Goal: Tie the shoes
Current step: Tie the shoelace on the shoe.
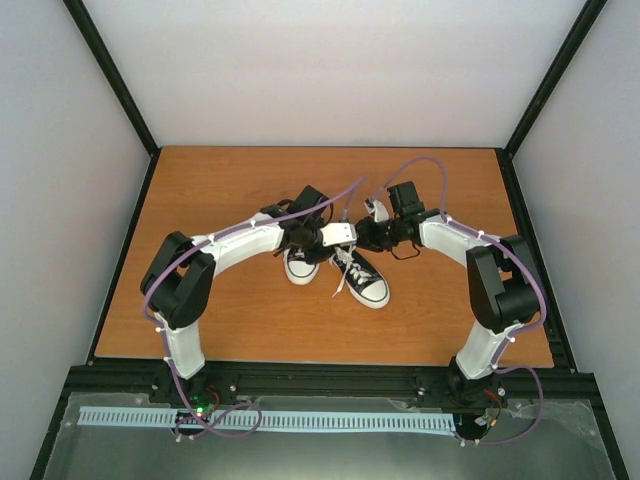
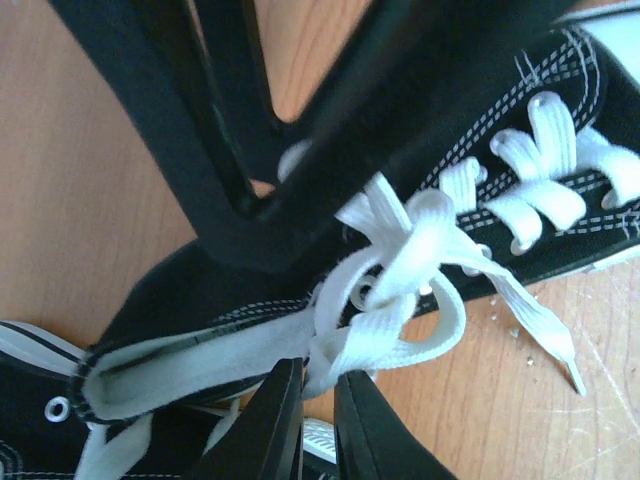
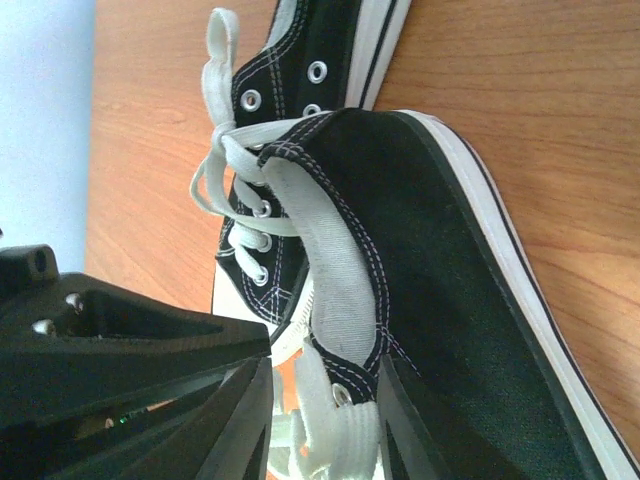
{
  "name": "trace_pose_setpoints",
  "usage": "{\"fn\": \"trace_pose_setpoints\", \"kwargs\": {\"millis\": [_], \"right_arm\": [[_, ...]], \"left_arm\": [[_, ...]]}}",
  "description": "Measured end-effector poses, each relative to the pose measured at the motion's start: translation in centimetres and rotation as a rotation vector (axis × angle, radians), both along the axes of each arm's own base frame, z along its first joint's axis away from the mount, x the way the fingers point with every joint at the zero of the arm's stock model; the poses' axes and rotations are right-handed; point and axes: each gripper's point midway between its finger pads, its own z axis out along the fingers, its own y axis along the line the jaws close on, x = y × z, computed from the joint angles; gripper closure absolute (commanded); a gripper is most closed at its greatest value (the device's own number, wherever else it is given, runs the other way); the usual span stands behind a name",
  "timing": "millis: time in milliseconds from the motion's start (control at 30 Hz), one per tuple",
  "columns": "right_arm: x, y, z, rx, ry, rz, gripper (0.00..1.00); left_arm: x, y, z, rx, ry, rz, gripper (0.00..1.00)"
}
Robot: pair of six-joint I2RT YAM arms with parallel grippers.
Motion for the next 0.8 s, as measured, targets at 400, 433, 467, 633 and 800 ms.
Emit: {"fn": "trace_pose_setpoints", "kwargs": {"millis": [400,433,467,633,800], "right_arm": [[-0.6,1.2,0.8,0.044,-0.044,0.072,0.64],[-0.6,1.2,0.8,0.043,-0.045,0.072,0.65],[-0.5,1.2,0.8,0.043,-0.047,0.072,0.66],[-0.5,1.2,0.7,0.038,-0.053,0.070,0.67],[-0.6,1.1,0.5,0.040,-0.056,0.072,0.69]], "left_arm": [[0.7,-1.3,2.0,-0.118,0.059,0.047,0.88],[0.7,-1.4,1.9,-0.122,0.066,0.051,0.88],[0.7,-1.4,1.9,-0.125,0.070,0.054,0.88],[0.8,-1.7,1.6,-0.147,0.096,0.083,0.88],[0.7,-1.8,1.3,-0.163,0.129,0.116,0.90]]}}
